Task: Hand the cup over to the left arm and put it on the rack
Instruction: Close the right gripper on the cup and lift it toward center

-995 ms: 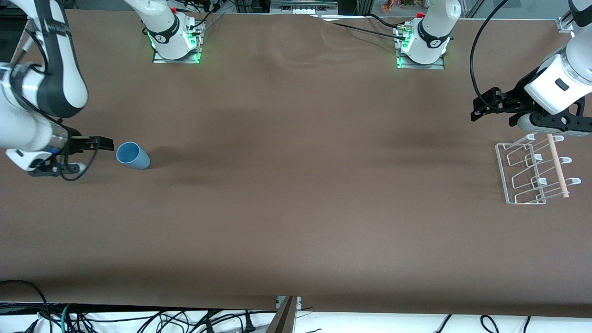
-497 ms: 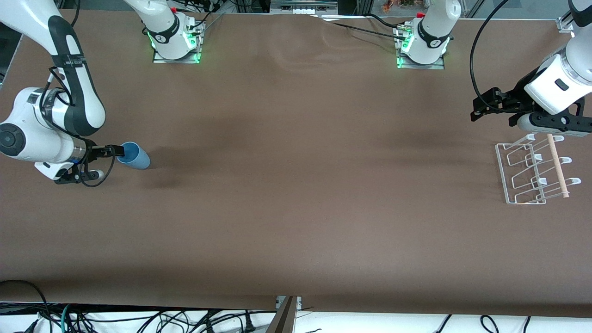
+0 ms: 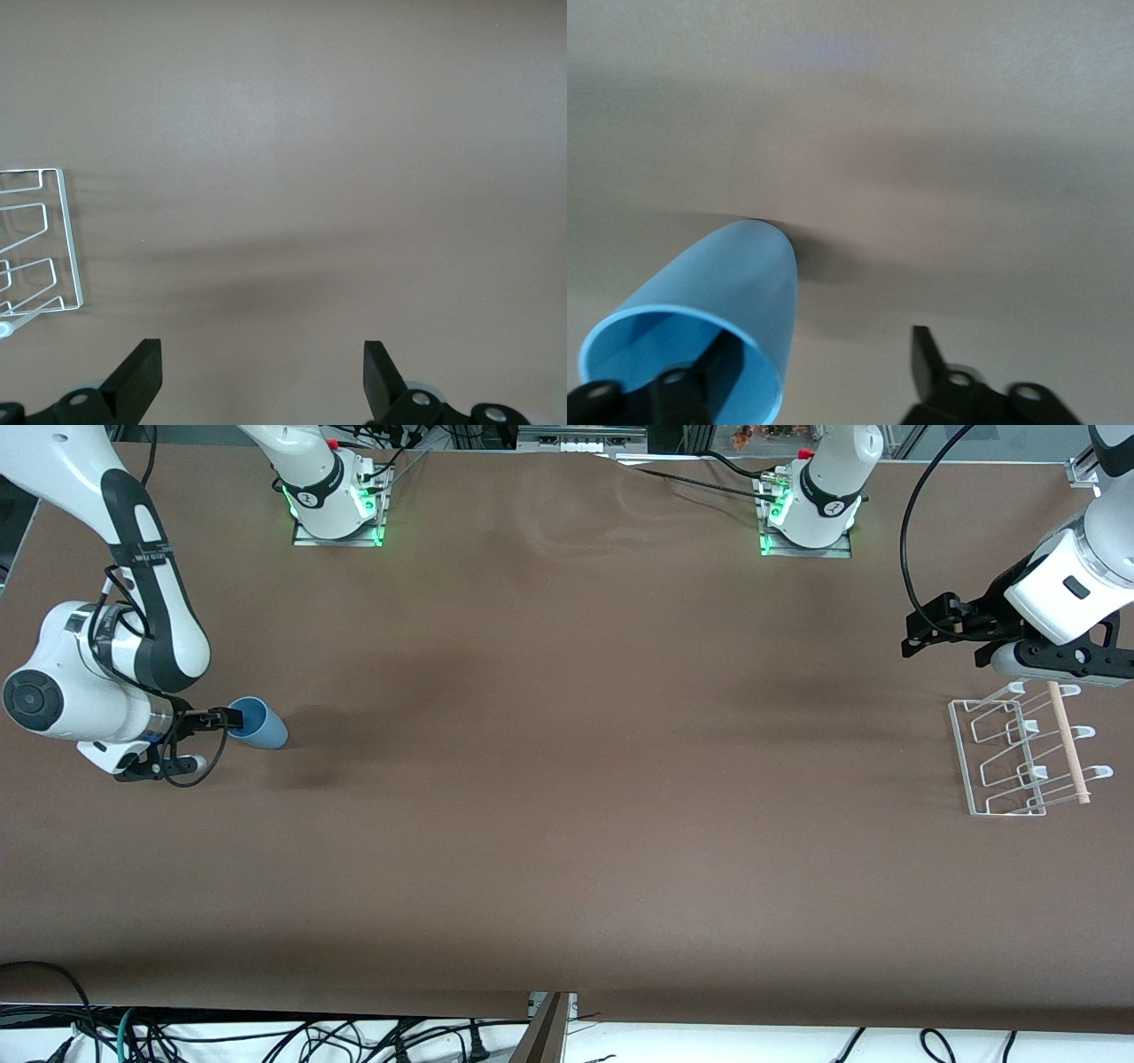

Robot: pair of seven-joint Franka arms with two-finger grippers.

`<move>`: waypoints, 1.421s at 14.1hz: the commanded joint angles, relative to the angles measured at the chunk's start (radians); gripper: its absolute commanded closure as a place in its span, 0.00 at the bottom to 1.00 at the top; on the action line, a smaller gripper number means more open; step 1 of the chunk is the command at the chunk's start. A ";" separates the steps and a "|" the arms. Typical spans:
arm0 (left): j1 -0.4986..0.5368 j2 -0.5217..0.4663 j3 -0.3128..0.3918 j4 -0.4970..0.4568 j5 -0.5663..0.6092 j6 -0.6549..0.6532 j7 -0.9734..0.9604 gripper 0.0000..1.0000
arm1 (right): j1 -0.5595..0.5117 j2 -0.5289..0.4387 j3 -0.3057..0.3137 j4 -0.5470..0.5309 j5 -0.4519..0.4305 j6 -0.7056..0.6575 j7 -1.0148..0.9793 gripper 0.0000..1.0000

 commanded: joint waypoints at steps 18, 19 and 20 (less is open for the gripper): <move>0.007 0.001 -0.004 -0.001 0.000 0.009 0.005 0.00 | 0.282 0.052 0.063 0.366 0.312 -0.347 0.660 1.00; 0.007 0.000 -0.004 -0.001 0.000 0.007 0.005 0.00 | 0.326 0.069 0.063 0.412 0.363 -0.347 0.759 1.00; 0.007 0.000 -0.004 0.004 -0.001 0.004 0.003 0.00 | 0.362 0.085 0.063 0.452 0.417 -0.347 0.848 1.00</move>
